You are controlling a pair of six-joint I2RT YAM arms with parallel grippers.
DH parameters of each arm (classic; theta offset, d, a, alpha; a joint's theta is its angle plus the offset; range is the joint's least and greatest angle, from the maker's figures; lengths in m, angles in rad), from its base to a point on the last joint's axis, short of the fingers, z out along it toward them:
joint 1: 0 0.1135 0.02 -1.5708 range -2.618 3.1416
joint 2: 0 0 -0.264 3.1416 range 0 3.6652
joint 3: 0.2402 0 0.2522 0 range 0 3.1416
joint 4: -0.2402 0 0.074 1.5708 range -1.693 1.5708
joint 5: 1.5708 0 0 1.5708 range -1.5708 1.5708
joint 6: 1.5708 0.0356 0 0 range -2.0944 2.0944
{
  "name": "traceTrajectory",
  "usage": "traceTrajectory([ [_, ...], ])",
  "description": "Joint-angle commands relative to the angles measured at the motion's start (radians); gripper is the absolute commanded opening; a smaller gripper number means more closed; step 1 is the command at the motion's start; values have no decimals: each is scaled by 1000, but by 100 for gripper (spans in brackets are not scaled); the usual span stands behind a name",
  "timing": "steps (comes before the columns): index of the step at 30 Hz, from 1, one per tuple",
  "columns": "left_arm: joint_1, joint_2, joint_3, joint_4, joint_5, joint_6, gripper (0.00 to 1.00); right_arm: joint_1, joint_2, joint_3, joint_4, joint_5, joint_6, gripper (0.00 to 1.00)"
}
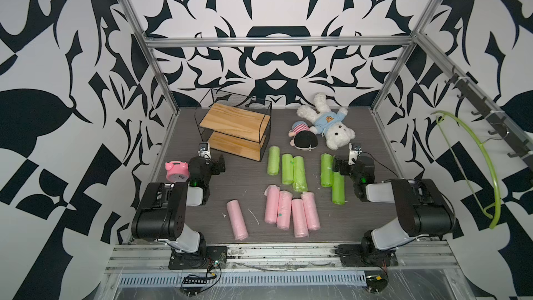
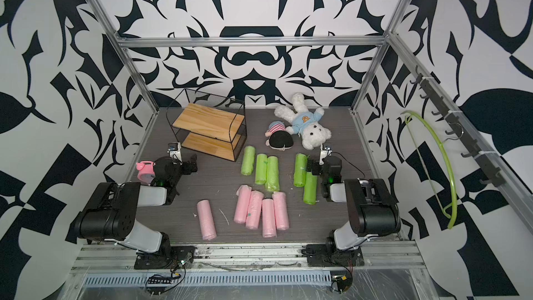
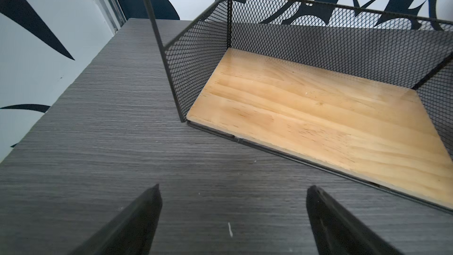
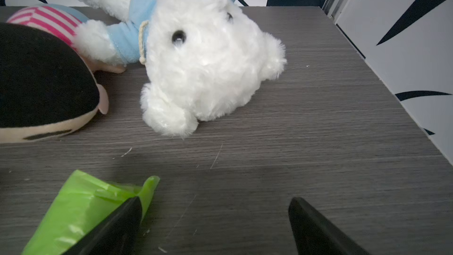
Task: Sort the rolls of trash bags by color and place them on the shelf
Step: Adjust the shelf at the center of the board.
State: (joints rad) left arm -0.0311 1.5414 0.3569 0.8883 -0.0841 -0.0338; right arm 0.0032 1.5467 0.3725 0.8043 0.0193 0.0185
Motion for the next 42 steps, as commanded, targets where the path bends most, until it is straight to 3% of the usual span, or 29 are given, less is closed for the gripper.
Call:
traceTrajectory([
  [1,7,3,28,-14,23,1,100,-3,-6,11,16,4,4,100],
  [17,8,4,28,-18,26,0,100,-3,-7,12,15,4,3,100],
  [20,8,-20,40,-36,-47,-28,100,2,-20,15,11,22,8,100],
  [21,8,-53,54,-93,-73,-35,100,13,-47,39,-56,61,10,100],
  [23,8,-158,117,-306,-147,-78,100,21,-129,189,-407,126,52,100],
  [25,8,-234,175,-481,-234,-158,100,21,-170,280,-551,133,115,99],
  [27,10,-311,211,-590,-243,-219,100,22,-229,343,-641,121,146,97],
  [30,10,-404,281,-774,-172,-334,100,31,-345,407,-738,87,180,97],
  [33,8,-477,335,-883,5,-420,100,75,-416,497,-864,41,192,94],
  [37,-12,-525,426,-987,199,-466,100,266,-442,633,-1025,60,150,93],
  [42,-85,-446,605,-1160,370,-419,100,545,-312,802,-1129,29,175,93],
])
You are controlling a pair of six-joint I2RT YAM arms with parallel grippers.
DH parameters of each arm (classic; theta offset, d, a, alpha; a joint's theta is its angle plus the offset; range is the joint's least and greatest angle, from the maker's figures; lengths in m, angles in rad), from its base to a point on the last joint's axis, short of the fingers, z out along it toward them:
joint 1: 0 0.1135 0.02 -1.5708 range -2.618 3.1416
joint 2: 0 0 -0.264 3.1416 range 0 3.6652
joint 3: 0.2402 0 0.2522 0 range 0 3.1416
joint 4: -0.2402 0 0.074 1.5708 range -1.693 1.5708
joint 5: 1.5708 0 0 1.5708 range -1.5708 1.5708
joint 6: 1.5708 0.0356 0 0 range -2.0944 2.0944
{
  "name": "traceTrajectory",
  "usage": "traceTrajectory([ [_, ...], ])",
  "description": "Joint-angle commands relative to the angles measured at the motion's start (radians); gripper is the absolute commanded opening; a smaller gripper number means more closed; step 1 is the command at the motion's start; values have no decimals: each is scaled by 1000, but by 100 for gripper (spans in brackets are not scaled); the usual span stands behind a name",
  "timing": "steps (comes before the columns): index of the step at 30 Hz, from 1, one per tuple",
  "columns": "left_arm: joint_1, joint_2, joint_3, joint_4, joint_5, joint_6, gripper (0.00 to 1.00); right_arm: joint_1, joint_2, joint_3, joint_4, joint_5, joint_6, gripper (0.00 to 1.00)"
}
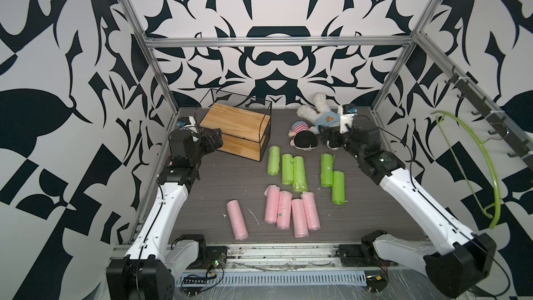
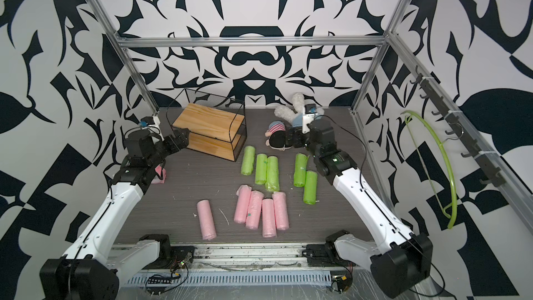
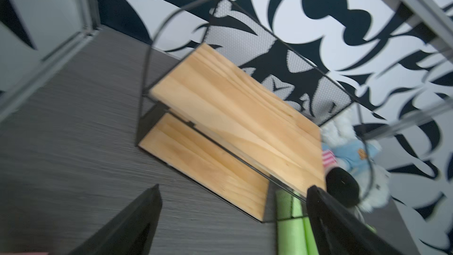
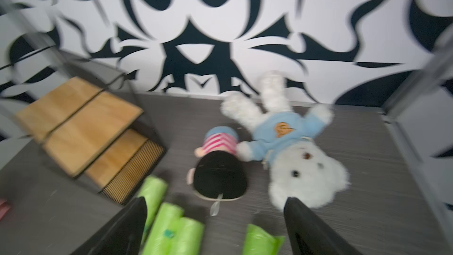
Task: Sort the rolls of trash bags by color and place them on the shelf
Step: Adjust the shelf at the center of the board.
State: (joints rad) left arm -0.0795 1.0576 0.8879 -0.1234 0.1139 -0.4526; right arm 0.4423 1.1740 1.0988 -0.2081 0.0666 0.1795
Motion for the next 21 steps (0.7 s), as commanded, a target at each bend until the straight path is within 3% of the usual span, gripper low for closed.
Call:
traceTrajectory([
  [1,-63,61,104,-178,186,5,100,152,90,98,-113,-12,15,93],
  [4,-139,100,153,-211,185,19,100,246,194,168,-73,-55,60,92],
  [8,-155,132,211,-269,142,38,97,346,361,282,-7,-38,102,89],
  [14,-154,166,319,-416,-44,132,97,356,513,383,59,-21,148,81],
  [21,-155,168,328,-425,-112,152,98,355,663,516,80,21,135,66],
])
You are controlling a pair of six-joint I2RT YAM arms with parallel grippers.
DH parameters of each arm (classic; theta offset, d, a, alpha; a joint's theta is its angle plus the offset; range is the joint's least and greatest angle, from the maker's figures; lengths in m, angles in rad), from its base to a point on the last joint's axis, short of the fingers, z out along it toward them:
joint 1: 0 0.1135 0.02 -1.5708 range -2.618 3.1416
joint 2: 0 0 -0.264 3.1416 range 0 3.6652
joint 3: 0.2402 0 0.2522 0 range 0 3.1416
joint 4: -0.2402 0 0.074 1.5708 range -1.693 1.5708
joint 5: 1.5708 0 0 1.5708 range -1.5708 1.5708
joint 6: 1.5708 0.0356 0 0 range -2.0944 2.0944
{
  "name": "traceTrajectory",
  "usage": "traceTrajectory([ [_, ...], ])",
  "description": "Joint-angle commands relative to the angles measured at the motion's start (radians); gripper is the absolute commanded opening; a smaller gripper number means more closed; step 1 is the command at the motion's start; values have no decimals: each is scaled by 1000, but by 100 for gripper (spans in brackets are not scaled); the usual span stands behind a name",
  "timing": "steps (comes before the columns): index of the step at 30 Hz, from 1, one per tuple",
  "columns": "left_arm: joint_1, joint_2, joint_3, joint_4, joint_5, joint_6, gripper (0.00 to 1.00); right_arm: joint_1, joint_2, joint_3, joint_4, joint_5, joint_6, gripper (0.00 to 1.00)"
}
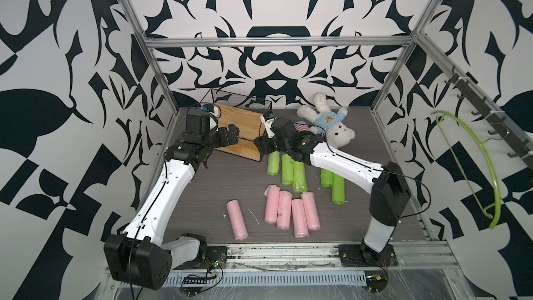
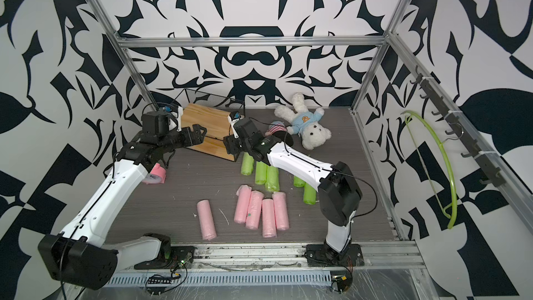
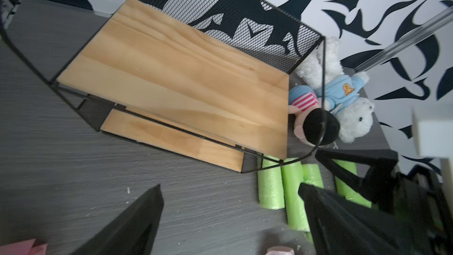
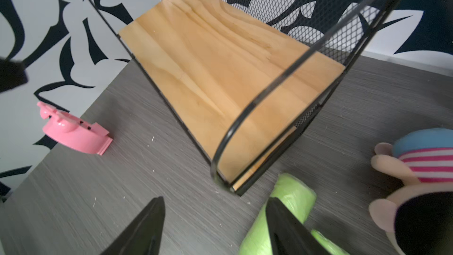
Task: Sort the rolls of trash bags by color and place them on the shelf
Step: Adjust the shelf at the center of the board.
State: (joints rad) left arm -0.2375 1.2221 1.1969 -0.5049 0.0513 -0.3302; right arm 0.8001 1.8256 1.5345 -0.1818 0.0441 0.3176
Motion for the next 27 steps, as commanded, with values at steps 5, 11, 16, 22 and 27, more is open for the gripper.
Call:
traceTrajectory([
  [5,3,-10,18,-53,-46,34,98,-13,85,180,9,169,-53,56],
  [11,4,-37,-5,-60,-50,32,98,-52,110,237,-42,303,-111,48],
  [16,3,-49,-36,-45,-30,19,98,-125,119,265,-56,301,-119,40],
  [22,3,-43,-45,-36,15,4,97,-184,148,332,-84,281,-126,34],
  [27,-5,-54,-69,-24,121,-22,96,-202,146,357,-111,222,-133,40],
])
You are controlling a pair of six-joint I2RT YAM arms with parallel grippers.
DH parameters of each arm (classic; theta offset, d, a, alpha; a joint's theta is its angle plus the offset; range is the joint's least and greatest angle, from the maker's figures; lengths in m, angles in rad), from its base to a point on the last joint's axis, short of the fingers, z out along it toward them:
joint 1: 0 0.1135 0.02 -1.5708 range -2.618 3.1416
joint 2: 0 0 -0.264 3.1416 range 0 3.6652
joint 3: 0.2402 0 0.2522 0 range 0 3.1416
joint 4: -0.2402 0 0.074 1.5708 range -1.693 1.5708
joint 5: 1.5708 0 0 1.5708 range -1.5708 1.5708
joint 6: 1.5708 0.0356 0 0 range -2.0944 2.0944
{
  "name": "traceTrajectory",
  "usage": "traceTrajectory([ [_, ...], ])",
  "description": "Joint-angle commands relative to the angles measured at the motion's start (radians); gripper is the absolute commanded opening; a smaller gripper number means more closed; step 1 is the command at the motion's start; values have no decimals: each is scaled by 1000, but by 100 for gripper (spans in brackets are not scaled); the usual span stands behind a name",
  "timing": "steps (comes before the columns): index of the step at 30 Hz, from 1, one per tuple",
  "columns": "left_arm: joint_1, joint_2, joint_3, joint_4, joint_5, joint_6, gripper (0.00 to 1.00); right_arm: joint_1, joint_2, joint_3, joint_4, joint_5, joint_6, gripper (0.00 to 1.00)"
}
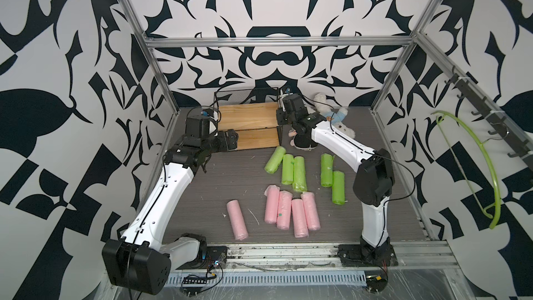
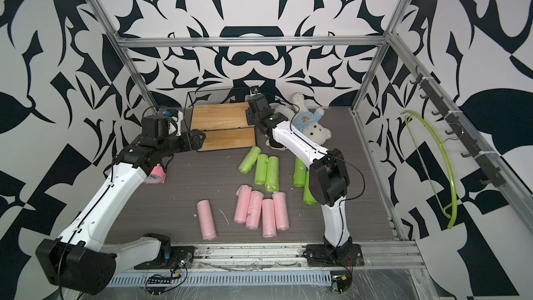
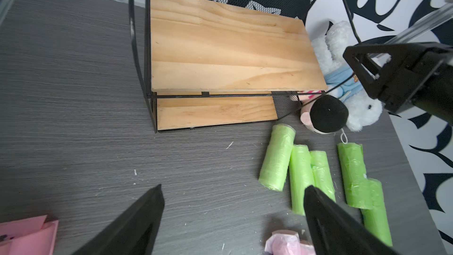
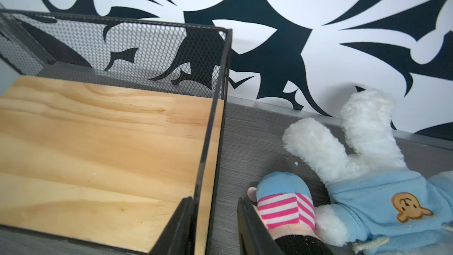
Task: Sort the rolls of trash bags by color and place them on the shelf
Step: Adjust the shelf at the center of the board, then pick up the roll of trash bags from the center of the board.
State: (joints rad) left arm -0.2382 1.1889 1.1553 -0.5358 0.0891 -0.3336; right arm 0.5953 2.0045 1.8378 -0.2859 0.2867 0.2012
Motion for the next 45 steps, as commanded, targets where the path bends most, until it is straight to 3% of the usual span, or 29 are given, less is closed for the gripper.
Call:
traceTrajectory([
  [1,-16,-24,-40,14,105,-24,95,3,-45,52,-15,-31,-24,43],
  [5,-94,-41,-108,51,142,-35,95,3,-122,24,-70,-71,-57,58],
  [12,-280,-19,-237,133,72,-32,93,-3,-356,-166,-173,-50,-103,71],
  [18,-420,78,-284,241,-30,31,92,-10,-529,-419,-262,-74,-58,76],
  [20,-454,175,-275,287,-51,80,92,-23,-563,-499,-273,-90,-42,80],
  [22,-470,260,-242,308,-72,117,92,-46,-586,-559,-270,-140,-33,83],
  [24,-475,347,-197,310,-93,150,92,-66,-603,-607,-256,-184,-29,93],
  [31,-474,572,-58,316,-122,245,92,-78,-610,-748,-107,-410,-25,98],
  [40,-474,701,24,326,-172,277,77,-83,-573,-836,16,-488,0,100],
  [45,-474,742,49,352,-193,288,70,-84,-566,-834,14,-472,1,100],
])
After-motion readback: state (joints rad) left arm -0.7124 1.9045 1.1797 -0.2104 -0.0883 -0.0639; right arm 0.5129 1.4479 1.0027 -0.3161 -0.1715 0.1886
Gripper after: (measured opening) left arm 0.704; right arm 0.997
